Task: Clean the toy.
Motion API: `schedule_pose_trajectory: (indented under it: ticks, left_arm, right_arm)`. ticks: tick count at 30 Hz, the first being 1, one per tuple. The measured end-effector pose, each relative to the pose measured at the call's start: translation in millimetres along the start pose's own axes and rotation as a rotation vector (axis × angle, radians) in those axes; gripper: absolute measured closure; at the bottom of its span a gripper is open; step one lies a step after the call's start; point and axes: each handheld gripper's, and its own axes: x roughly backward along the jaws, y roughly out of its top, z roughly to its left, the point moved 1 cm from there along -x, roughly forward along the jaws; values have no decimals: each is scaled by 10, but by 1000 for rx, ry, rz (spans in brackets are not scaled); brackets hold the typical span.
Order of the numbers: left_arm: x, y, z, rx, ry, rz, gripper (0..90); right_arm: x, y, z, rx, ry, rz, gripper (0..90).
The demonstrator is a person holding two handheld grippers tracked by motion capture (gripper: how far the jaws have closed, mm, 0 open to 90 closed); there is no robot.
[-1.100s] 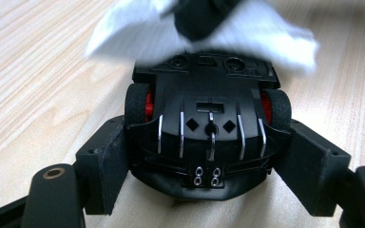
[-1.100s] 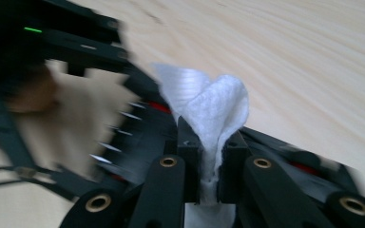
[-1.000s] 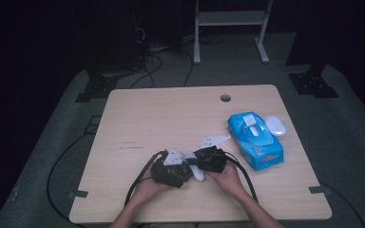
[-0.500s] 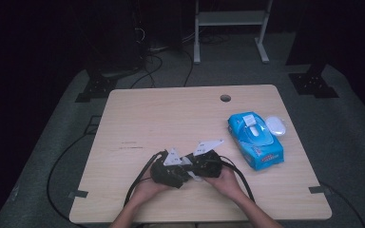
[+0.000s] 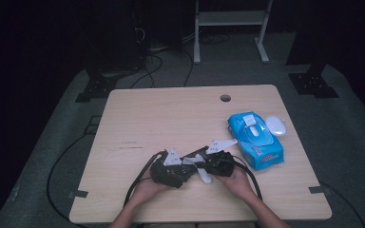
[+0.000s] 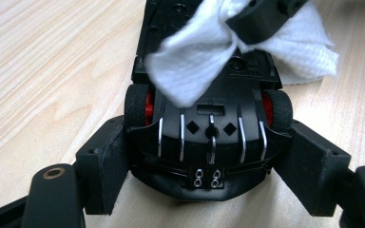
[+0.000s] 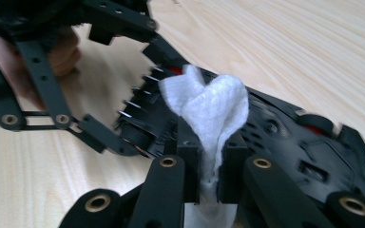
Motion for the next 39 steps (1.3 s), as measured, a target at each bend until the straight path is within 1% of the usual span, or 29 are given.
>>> schedule_pose_trajectory:
  ticks: [2,3,5,7,8,10,13,14,19,22,25,27,31,32,33,34,35,37,39]
  left_arm:
    - [2,-2,-2,0,0,-4,242]
    - [3,-5,-3,-1,1,-5,242]
    - [7,-9,1,-1,-1,-5,242]
    - [10,-4,1,-5,-1,-5,242]
    - [10,-3,0,-6,-1,-5,242]
    - [10,-6,1,-4,-1,-6,242]
    - [13,2,7,-6,-4,-4,242]
    - [17,6,10,-3,-6,-6,242]
    - [17,6,20,12,-12,-12,238]
    - [10,15,40,39,-14,-13,218]
    - [13,8,52,55,-13,-13,188]
    - [14,7,53,51,-7,-10,185]
    - [14,11,41,25,-2,-8,197]
    - [15,9,33,11,-2,-1,204]
    - [18,4,27,-3,-10,-3,227]
    - [16,4,22,0,-12,-11,243]
    - [14,10,19,-5,-12,-6,243]
    - [15,12,18,-14,-12,-1,243]
    - [15,1,16,-8,-12,-6,244]
  right_arm:
    - [10,7,-30,1,-19,3,822]
    - [31,-4,-74,-6,-34,7,822]
    - [87,-44,-183,-37,-66,15,822]
    - [146,-93,-292,-53,-99,20,822]
    - [170,-115,-333,-69,-103,20,822]
    - [193,-148,-368,-85,-106,20,822]
    - [196,-160,-356,-89,-101,18,822]
    - [185,-155,-323,-72,-98,21,822]
    - [171,-149,-269,-61,-79,24,822]
    - [160,-132,-237,-59,-63,30,822]
    - [147,-125,-204,-60,-41,35,821]
    - [139,-121,-183,-58,-33,35,821]
    - [133,-119,-172,-64,-11,34,821]
    - [130,-116,-173,-72,-2,33,821]
    - [122,-106,-163,-83,10,30,822]
    - [113,-88,-154,-86,20,20,822]
    - [91,-57,-139,-87,36,16,822]
    - [13,15,-74,-67,52,14,822]
    - [-75,95,-22,-54,71,3,821]
